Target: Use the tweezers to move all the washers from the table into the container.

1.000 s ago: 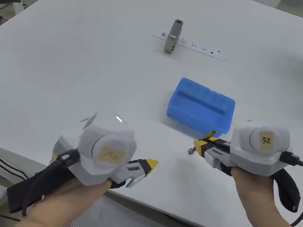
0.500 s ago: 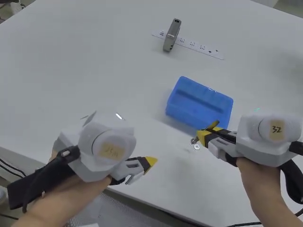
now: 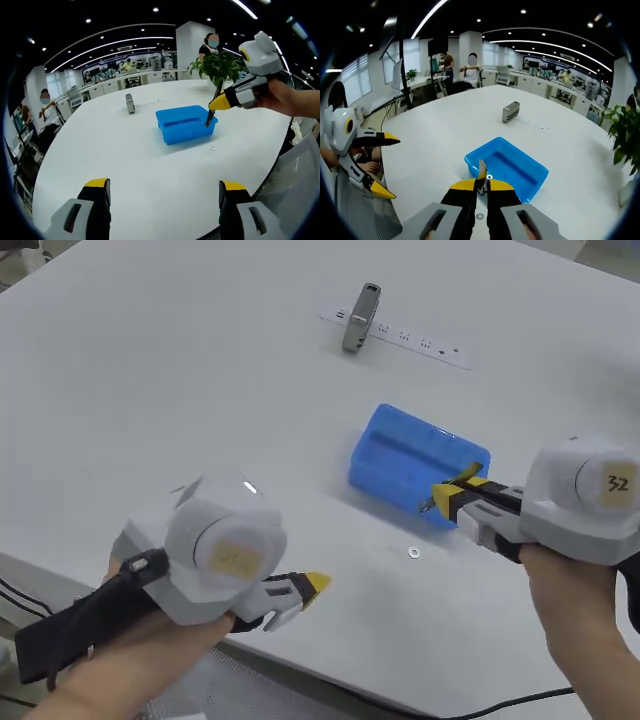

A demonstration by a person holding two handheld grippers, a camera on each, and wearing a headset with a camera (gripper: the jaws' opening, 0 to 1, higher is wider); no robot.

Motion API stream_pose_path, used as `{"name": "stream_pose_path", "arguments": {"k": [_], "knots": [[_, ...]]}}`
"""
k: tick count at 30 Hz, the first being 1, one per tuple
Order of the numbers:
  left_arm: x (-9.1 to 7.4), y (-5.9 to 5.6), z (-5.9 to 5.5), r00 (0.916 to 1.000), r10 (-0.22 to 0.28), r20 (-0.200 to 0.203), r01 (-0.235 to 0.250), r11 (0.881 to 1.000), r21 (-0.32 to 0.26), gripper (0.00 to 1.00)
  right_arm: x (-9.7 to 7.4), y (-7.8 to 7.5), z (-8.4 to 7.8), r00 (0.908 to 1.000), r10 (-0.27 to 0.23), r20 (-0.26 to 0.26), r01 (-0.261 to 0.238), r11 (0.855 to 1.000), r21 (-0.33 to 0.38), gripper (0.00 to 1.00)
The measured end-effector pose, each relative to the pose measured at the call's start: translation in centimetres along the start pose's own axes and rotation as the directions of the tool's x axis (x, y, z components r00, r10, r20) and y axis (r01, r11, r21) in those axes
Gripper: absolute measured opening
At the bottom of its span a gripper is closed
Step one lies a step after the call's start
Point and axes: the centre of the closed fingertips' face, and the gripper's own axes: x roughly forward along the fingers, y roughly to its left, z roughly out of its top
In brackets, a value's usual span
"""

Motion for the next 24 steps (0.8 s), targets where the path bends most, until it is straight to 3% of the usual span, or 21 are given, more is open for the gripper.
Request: {"name": "stream_pose_path", "arguments": {"k": [12,24], "knots": [[0.0,0.0,0.0,1.0000,-0.003,0.002,0.003,1.000,-0.004,0.92,1.4,-1.1,1.7,1.0000,-0.006,0.005,0.006,0.998,-0.069,0.03],[0.1,-0.1,-0.2,0.9999,-0.006,-0.012,0.006,1.000,-0.003,0.91,4.3,-2.4,0.6,0.9993,0.002,-0.038,-0.004,0.999,-0.049,0.03]]}}
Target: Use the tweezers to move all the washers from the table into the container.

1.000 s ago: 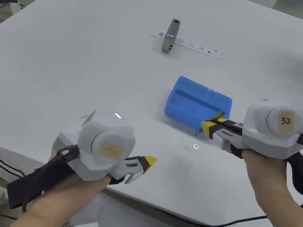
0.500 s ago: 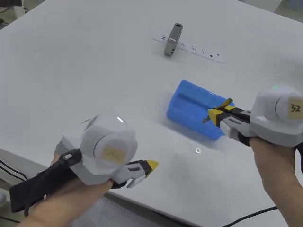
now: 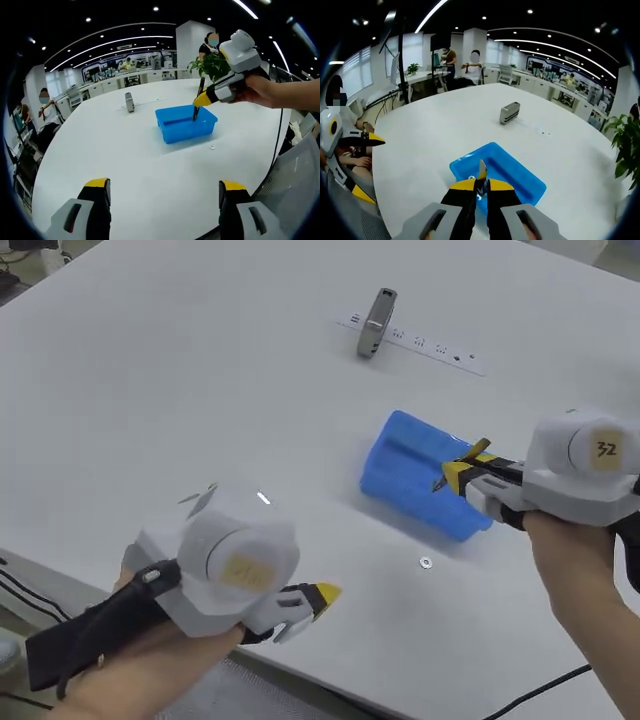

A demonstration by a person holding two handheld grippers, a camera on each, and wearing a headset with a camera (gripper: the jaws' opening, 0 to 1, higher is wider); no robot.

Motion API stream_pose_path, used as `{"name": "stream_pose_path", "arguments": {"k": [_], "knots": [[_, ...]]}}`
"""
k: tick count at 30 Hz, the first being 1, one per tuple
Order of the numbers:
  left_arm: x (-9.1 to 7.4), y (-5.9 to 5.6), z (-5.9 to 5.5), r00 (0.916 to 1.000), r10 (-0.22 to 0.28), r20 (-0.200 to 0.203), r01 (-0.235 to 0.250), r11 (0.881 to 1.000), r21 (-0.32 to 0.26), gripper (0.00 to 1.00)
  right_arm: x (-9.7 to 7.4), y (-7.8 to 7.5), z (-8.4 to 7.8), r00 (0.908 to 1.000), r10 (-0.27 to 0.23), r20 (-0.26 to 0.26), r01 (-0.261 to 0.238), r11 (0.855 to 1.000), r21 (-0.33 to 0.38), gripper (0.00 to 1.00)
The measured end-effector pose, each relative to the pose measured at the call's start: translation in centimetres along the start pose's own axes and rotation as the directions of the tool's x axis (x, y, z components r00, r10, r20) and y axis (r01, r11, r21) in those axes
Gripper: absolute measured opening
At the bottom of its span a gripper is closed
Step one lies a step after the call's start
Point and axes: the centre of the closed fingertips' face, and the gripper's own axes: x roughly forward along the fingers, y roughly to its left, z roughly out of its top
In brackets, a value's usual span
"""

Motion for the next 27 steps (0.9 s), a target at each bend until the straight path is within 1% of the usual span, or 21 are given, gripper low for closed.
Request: {"name": "stream_pose_path", "arguments": {"k": [6,11,20,21,27], "knots": [[0.1,0.0,-0.1,1.0000,0.000,-0.007,0.000,1.000,0.001,0.91,1.7,0.1,-1.1,0.9993,0.012,-0.036,-0.012,1.000,0.009,0.03],[0.1,0.0,-0.2,0.9999,-0.002,-0.011,0.002,1.000,0.003,0.91,2.8,0.2,-2.0,0.9977,0.024,-0.063,-0.023,1.000,0.020,0.03],[0.1,0.0,-0.2,0.9999,0.000,-0.017,0.001,1.000,0.002,0.91,3.2,0.2,-2.6,0.9962,0.029,-0.082,-0.027,0.999,0.030,0.03],[0.1,0.0,-0.2,0.9999,-0.001,-0.016,0.001,1.000,0.003,0.91,3.1,0.2,-2.5,0.9969,0.029,-0.073,-0.026,0.999,0.034,0.03],[0.1,0.1,-0.2,0.9999,0.002,-0.016,-0.002,1.000,0.003,0.91,3.2,0.1,-2.5,0.9967,0.032,-0.074,-0.029,0.999,0.045,0.03]]}}
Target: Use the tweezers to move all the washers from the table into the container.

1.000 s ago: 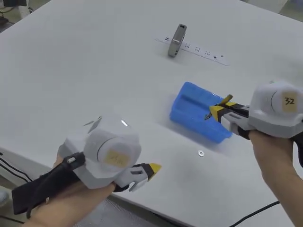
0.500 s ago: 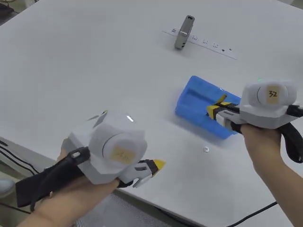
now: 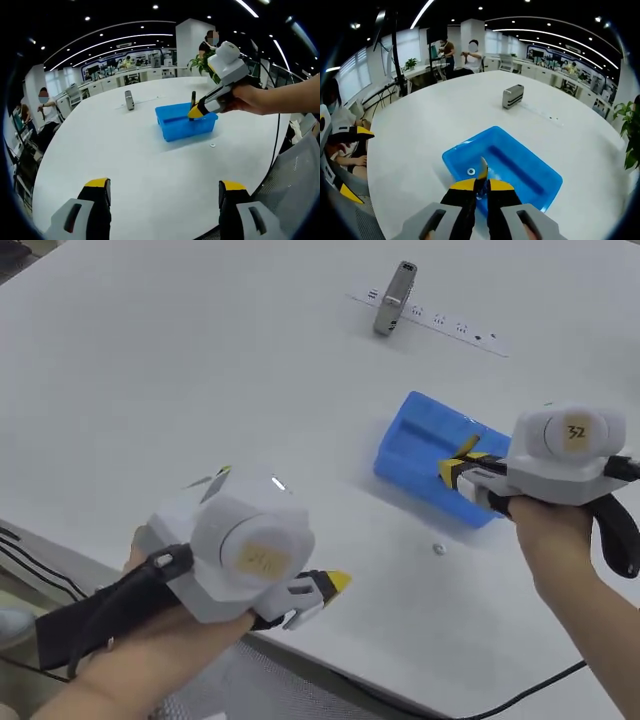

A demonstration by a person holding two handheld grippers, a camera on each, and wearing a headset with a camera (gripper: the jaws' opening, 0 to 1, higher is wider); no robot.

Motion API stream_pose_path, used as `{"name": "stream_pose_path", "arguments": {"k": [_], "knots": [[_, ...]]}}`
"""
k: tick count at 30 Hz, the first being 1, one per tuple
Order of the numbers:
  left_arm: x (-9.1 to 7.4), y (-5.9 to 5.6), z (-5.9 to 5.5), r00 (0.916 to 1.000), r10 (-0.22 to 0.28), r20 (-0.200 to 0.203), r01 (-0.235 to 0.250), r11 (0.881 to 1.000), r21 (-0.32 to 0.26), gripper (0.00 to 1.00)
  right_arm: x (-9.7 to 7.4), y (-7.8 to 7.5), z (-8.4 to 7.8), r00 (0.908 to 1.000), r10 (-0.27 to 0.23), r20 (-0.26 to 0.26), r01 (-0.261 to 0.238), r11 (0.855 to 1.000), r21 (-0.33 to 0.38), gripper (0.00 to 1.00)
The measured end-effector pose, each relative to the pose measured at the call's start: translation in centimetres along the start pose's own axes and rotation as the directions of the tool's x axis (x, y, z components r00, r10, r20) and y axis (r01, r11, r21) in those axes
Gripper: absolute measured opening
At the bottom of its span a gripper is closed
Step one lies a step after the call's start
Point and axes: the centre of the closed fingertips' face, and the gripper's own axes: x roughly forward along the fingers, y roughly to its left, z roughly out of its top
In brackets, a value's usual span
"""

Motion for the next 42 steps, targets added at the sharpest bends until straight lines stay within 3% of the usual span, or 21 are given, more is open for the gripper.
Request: {"name": "stream_pose_path", "arguments": {"k": [9,15,29,37,42], "knots": [[0.0,0.0,0.0,1.0000,0.001,0.001,-0.001,1.000,0.000,0.91,-0.1,0.0,0.0,1.0000,-0.005,-0.003,0.005,1.000,0.012,0.04],[0.0,0.0,0.0,1.0000,0.000,-0.001,0.000,1.000,0.006,0.91,-0.9,-0.1,0.8,0.9996,-0.008,0.027,0.007,1.000,0.023,0.04],[0.0,0.0,0.1,1.0000,0.004,0.005,-0.004,1.000,0.009,0.91,-5.9,0.0,3.2,0.9874,-0.042,0.152,0.032,0.997,0.065,0.04],[-0.1,0.0,0.1,1.0000,0.005,0.006,-0.005,1.000,0.010,0.91,-7.6,0.8,3.8,0.9813,-0.041,0.188,0.030,0.998,0.064,0.04],[0.0,0.0,0.0,1.0000,0.004,0.004,-0.004,1.000,0.013,0.90,-8.1,1.6,3.3,0.9809,-0.037,0.191,0.026,0.998,0.060,0.04]]}}
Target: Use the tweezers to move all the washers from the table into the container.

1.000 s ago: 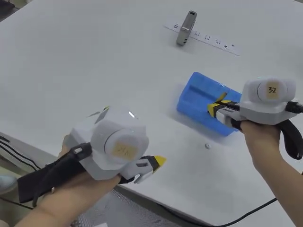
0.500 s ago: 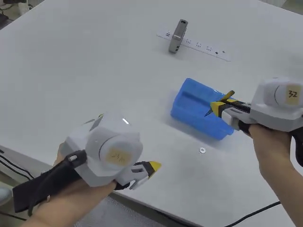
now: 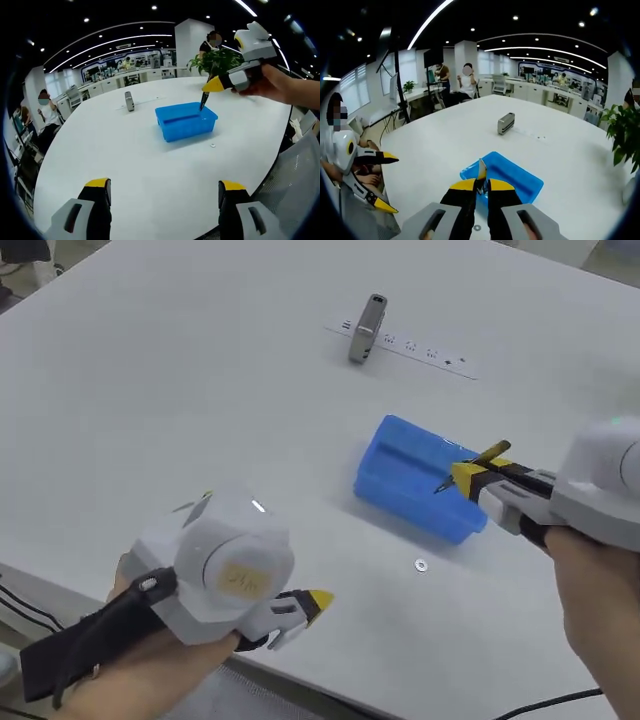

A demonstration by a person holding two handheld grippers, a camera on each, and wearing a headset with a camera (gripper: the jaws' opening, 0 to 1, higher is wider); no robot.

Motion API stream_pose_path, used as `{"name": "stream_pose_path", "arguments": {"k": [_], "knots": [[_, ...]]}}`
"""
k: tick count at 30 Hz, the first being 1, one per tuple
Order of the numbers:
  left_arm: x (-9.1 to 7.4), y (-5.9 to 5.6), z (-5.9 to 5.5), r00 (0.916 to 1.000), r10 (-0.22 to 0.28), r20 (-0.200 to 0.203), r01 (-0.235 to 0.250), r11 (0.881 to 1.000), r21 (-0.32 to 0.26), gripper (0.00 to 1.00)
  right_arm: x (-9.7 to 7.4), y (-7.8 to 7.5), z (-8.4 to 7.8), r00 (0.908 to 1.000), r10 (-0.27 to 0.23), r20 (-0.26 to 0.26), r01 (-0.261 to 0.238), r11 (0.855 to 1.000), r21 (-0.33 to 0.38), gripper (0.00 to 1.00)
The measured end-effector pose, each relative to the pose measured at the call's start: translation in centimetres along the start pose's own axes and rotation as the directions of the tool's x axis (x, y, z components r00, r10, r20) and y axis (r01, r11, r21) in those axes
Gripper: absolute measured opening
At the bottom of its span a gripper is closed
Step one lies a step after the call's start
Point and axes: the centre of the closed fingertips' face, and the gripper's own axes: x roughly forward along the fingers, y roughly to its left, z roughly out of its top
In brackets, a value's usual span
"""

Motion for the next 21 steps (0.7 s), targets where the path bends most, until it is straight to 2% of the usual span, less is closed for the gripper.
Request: {"name": "stream_pose_path", "arguments": {"k": [10,16,21], "knots": [[0.0,0.0,0.0,1.0000,0.000,0.000,0.000,1.000,0.002,0.91,-0.1,0.4,-3.0,0.9984,0.002,-0.056,-0.002,1.000,0.002,0.04],[0.0,0.0,0.0,1.0000,0.001,-0.002,-0.001,1.000,0.002,0.91,0.3,0.2,-6.3,0.9920,0.004,-0.126,-0.004,1.000,-0.005,0.04],[0.1,0.0,-0.1,1.0000,-0.001,-0.005,0.001,1.000,0.006,0.91,0.6,0.1,-7.7,0.9887,0.009,-0.149,-0.007,1.000,0.018,0.04]]}}
